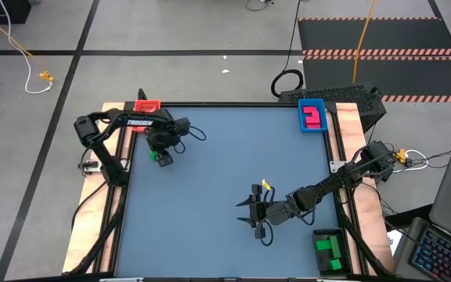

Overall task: Sort & place blocks by color
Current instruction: Put the green block into the black bin

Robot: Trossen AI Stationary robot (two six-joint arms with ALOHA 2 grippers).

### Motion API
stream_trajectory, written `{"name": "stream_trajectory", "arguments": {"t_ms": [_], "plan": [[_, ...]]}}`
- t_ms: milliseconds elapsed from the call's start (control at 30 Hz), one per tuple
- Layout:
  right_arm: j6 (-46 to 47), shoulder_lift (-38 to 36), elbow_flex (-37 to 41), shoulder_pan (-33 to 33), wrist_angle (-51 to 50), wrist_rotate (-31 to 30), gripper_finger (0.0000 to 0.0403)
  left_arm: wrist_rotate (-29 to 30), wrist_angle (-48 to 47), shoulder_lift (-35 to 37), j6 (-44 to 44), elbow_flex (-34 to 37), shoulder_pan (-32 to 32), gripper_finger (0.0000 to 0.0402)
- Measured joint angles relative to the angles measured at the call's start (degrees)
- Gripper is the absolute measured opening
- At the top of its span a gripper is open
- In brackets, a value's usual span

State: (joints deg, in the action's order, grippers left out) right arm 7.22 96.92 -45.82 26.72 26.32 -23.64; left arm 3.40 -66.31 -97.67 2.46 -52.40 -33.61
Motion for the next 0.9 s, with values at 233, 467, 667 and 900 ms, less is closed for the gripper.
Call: {"name": "stream_trajectory", "arguments": {"t_ms": [233,467,667,900], "plan": [[0.0,0.0,0.0,0.0,0.0,0.0,0.0203,-0.3,0.7,0.0,-1.6,0.0,-0.1,0.0227],[0.0,0.0,0.0,0.0,0.0,0.0,0.0203,0.1,4.6,0.2,-3.1,2.7,-0.1,0.0227],[0.0,0.0,0.0,0.0,-0.1,0.0,0.0203,0.8,3.6,0.2,-4.7,3.7,-0.1,0.0227],[0.0,0.0,0.0,0.0,-0.1,0.0,0.0203,1.4,3.9,0.1,-7.2,3.9,-0.1,0.0226]]}}
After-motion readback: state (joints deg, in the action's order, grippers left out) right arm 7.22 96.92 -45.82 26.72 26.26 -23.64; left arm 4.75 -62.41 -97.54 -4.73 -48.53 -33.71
